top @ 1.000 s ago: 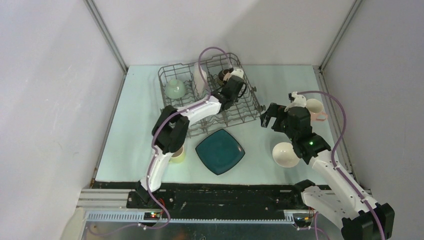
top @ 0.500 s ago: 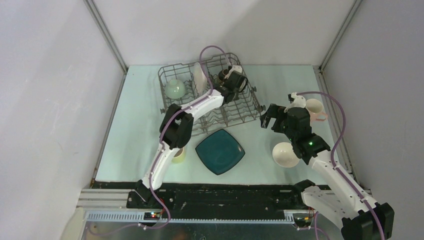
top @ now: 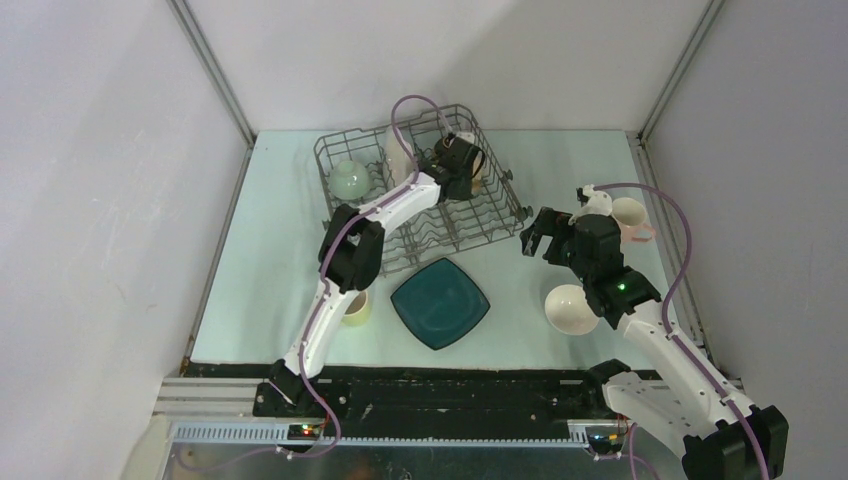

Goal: Load the mixed dishes into the dish rack

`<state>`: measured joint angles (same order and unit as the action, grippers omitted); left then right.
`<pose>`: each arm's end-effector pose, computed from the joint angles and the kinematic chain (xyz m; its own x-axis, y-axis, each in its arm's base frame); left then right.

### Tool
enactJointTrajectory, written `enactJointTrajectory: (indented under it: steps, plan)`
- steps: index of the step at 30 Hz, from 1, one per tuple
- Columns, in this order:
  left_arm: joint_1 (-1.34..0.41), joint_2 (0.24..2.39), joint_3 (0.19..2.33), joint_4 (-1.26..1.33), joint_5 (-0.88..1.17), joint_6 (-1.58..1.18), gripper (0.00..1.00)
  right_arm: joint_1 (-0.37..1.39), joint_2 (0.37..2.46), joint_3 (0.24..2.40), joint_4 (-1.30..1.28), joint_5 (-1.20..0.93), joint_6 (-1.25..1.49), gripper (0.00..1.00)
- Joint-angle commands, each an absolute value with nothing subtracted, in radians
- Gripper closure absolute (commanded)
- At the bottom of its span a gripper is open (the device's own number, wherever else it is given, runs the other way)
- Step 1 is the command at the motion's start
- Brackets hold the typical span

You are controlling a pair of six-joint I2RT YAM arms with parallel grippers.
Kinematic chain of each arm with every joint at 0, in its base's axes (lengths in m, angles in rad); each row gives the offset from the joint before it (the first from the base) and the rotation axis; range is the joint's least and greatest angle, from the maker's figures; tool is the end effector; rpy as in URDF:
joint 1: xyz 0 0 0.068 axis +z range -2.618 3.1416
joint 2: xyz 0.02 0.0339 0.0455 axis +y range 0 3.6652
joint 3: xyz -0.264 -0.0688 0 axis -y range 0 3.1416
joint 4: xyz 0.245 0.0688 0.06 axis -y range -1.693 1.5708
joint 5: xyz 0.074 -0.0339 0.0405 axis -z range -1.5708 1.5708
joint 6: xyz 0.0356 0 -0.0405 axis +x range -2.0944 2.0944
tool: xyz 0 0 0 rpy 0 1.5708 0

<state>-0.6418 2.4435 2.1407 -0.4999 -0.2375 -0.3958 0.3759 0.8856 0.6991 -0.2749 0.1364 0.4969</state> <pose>0.4451 -0.3222 0.1893 -0.7054 0.0594 -0.7063 0.1939 0.9746 -0.1117 0.1903 0.0699 0.2828 -0.4834 0.3169 -0.8160 -0.0227 0.9273 0.3736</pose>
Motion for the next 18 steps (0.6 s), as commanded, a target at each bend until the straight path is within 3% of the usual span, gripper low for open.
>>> enactJointTrajectory:
  steps: [1,2,8,12,18]
  plan:
    - [-0.631,2.432,2.225,-0.467,-0.207,-0.402,0.8,0.371,0.883,0.703,-0.25,0.146,0.485,0.0]
    - [-0.631,2.434,2.235,-0.475,-0.203,-0.4,0.72,0.371,0.882,0.703,-0.248,0.145,0.484,0.0]
    - [-0.63,2.392,2.216,-0.481,-0.165,-0.367,0.5,0.369,0.885,0.703,-0.25,0.135,0.485,0.01]
    - [-0.63,2.279,2.079,-0.413,-0.137,-0.308,0.31,0.37,0.892,0.703,-0.251,0.126,0.484,0.01]
    - [-0.63,2.138,1.941,-0.358,-0.107,-0.243,0.16,0.368,0.877,0.703,-0.252,0.113,0.48,0.0]
